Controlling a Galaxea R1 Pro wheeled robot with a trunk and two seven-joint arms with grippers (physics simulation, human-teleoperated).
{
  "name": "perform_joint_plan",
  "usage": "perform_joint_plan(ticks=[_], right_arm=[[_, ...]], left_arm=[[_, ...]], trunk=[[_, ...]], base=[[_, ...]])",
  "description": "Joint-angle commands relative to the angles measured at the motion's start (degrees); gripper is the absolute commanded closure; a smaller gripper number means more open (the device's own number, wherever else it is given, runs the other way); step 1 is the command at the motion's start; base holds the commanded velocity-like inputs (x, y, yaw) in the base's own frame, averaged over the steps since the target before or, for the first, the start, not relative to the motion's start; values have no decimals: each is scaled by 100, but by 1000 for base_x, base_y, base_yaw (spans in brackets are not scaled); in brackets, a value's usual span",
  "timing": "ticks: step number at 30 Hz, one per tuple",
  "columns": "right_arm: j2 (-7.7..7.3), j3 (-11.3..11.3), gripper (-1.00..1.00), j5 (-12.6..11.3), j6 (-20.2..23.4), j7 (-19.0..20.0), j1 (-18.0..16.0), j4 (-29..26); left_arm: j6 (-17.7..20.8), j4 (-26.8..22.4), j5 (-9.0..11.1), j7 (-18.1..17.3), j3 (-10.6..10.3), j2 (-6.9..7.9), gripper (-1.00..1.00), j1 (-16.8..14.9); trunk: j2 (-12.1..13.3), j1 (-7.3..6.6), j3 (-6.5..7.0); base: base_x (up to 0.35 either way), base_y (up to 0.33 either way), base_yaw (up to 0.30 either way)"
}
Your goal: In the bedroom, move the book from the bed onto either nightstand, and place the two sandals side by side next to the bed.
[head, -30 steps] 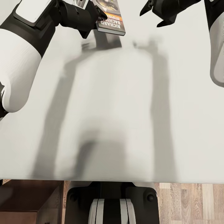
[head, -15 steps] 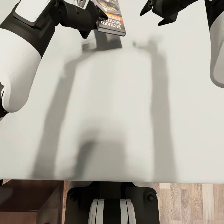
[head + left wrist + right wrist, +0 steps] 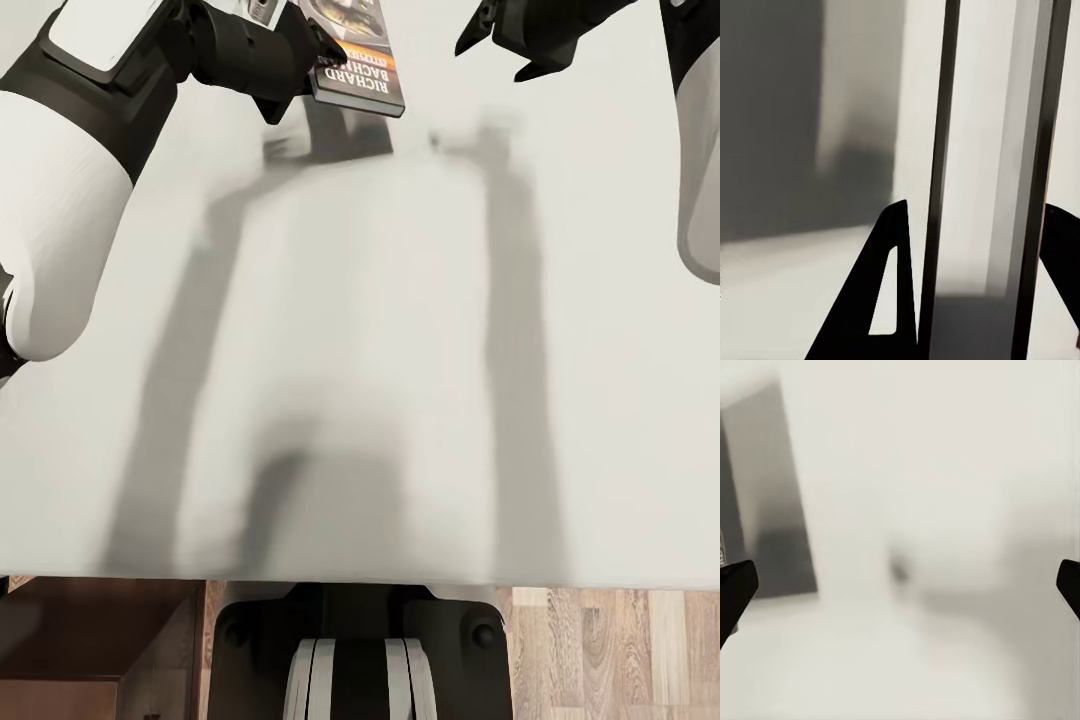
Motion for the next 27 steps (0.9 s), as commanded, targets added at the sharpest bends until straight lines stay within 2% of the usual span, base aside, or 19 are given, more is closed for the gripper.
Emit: perform_joint_plan(ticks=[1,27], right_arm=[[2,-17,-100,-33,23,-31,-4,-7],[32,7,-100,-40,23,-45,-19,-20]], left_arm=[[-3,-6,68,49,-20,2,100,-4],[-1,-7,61,49,-20,5,100,-8]], trunk=[[-1,0,-8],[-1,0,-214]], base=[[0,0,0],[0,0,0]])
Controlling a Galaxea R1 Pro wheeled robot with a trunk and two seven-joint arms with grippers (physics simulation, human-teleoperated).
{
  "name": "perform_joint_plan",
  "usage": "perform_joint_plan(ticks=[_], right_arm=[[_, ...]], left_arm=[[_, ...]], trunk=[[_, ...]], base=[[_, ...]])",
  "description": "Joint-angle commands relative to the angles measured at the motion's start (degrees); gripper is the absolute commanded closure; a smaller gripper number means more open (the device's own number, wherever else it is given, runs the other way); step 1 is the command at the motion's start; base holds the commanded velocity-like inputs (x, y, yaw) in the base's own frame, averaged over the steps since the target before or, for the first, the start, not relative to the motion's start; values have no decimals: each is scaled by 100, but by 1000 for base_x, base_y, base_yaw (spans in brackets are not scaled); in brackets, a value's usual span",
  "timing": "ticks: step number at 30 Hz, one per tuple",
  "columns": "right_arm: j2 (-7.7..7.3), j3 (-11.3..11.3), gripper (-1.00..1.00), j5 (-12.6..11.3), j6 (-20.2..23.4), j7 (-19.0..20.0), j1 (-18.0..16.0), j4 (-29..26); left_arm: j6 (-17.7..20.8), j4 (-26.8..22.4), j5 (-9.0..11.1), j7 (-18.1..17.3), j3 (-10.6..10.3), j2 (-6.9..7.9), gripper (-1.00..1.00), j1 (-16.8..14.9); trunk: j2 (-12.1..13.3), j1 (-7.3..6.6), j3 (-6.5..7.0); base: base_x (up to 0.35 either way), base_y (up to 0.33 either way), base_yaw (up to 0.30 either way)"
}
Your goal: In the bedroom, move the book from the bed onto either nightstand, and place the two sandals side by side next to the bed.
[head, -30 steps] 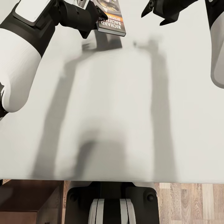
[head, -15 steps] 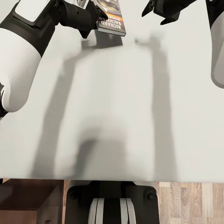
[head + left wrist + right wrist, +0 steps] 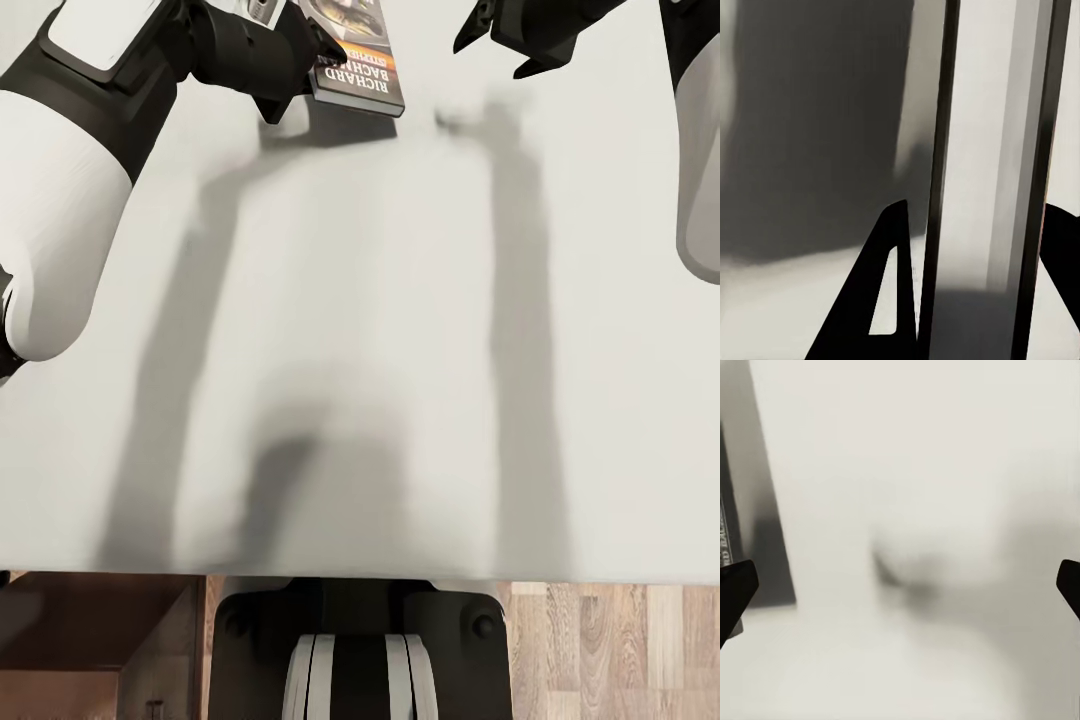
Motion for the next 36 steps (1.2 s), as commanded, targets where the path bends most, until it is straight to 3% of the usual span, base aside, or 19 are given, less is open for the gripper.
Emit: perform_joint_plan(ticks=[1,12,36], right_arm=[[3,-23,-100,-32,23,-27,-2,-4],[7,-23,-100,-32,23,-27,-3,-4],[38,-3,-100,-23,23,-27,-4,-86]], left_arm=[[-4,-7,67,49,-20,3,100,-3],[0,-7,64,49,-20,0,100,0],[6,-11,75,51,-20,4,100,-2]], trunk=[[-1,0,-6],[-1,0,10],[-1,0,220]], base=[[0,0,0],[0,0,0],[0,0,0]])
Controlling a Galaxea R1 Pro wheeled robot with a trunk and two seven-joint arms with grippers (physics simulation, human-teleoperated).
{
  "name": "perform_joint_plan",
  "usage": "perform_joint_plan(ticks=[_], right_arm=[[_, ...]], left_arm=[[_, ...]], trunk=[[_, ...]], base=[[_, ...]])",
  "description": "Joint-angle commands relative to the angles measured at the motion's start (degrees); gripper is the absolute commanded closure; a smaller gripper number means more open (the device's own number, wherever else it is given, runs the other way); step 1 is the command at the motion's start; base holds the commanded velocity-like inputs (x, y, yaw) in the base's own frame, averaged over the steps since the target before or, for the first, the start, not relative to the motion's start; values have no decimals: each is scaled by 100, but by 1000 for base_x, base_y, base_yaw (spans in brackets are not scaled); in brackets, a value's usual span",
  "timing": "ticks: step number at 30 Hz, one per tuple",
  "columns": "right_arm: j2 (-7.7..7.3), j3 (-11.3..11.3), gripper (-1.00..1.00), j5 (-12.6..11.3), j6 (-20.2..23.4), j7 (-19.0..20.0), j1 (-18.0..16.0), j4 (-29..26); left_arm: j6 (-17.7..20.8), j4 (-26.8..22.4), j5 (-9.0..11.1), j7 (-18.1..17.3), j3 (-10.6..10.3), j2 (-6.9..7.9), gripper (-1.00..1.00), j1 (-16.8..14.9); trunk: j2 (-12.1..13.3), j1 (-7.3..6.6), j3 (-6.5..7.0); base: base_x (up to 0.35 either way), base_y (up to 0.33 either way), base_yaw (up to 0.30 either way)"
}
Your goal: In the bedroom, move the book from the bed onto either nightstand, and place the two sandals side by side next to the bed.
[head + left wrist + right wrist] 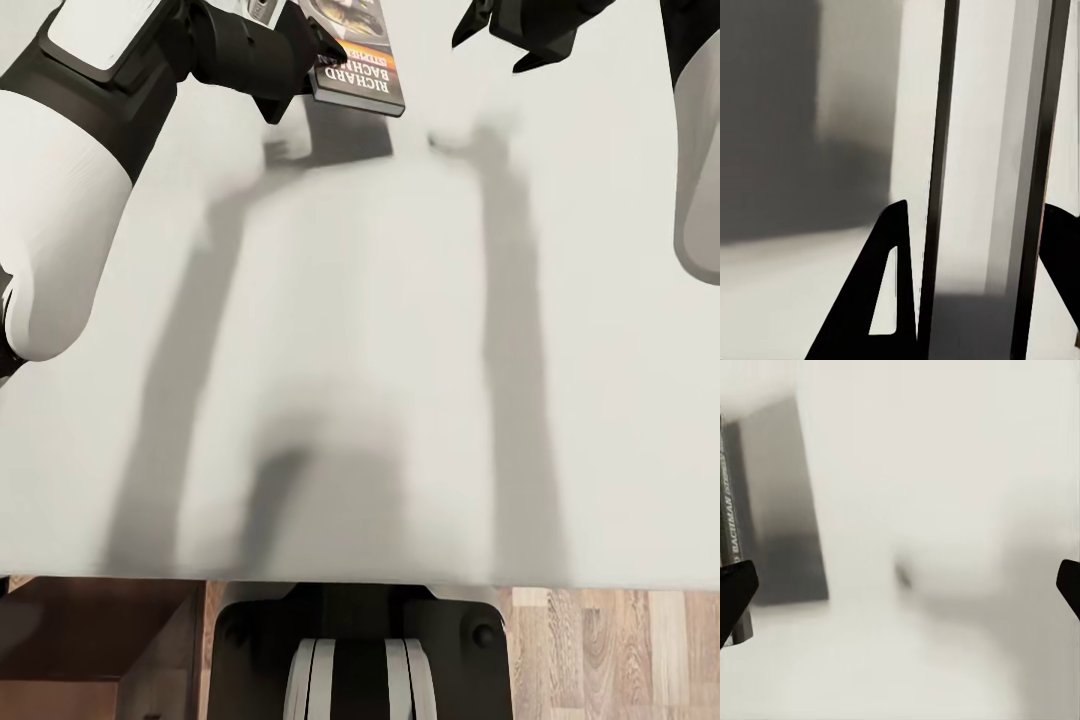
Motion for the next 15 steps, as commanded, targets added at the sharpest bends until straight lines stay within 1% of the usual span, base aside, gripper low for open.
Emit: perform_joint_plan(ticks=[1,8,15], right_arm=[[6,-23,-100,-28,23,-26,-2,-10],[12,-15,-100,-28,23,-26,-1,-23],[14,67,-100,-33,23,-26,-2,-32]], left_arm=[[0,-7,59,53,-22,3,100,-4],[7,-10,59,98,-22,3,100,-7],[23,-14,59,123,-19,3,100,-5]], trunk=[[-1,1,8],[-1,1,74],[-1,1,140]], base=[[0,0,0],[0,0,0],[0,0,0]])
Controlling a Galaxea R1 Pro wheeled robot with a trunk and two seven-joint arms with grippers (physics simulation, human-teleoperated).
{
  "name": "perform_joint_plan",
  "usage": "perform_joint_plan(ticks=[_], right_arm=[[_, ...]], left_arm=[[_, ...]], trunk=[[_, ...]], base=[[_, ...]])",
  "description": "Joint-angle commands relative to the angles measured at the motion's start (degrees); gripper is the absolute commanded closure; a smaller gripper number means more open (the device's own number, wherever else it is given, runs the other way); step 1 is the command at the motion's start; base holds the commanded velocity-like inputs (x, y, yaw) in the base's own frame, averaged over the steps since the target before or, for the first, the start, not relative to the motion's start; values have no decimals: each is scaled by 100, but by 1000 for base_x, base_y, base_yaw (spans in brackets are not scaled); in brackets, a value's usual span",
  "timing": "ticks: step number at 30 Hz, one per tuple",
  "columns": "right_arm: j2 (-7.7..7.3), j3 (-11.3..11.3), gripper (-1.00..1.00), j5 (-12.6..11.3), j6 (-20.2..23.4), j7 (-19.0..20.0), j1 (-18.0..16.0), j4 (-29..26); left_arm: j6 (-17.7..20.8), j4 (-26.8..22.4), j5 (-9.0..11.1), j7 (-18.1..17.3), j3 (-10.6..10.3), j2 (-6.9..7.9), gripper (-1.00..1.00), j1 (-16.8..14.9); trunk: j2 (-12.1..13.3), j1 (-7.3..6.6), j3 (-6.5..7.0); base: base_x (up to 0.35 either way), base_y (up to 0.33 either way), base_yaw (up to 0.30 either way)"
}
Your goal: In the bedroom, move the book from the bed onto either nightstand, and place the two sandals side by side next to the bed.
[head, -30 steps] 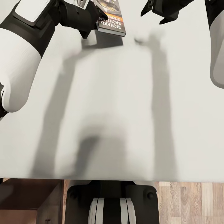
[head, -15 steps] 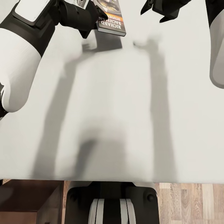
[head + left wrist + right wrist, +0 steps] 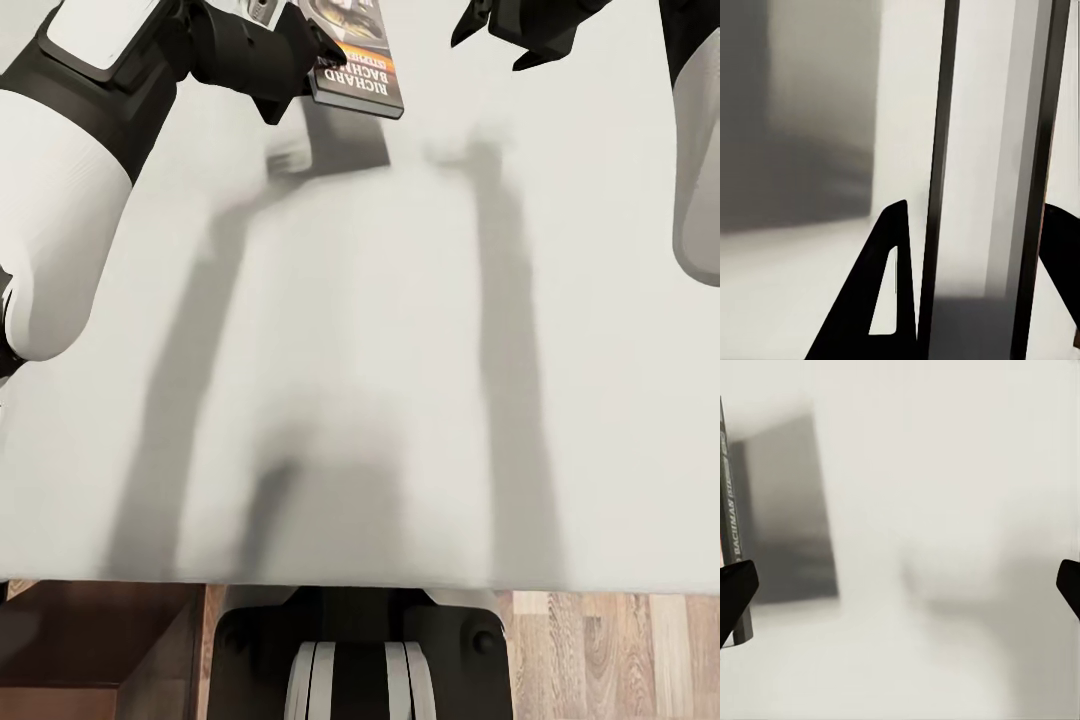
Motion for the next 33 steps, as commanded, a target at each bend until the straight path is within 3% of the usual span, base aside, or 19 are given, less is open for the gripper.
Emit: perform_joint_plan(ticks=[1,33], right_arm=[[4,-11,-100,-28,23,-25,-4,-4],[30,54,-100,-31,23,-22,-1,-11]], left_arm=[[0,-7,58,52,-23,3,100,-2],[7,-2,58,69,-17,3,100,7]], trunk=[[-1,1,8],[-1,1,312]], base=[[0,0,0],[0,0,0]])
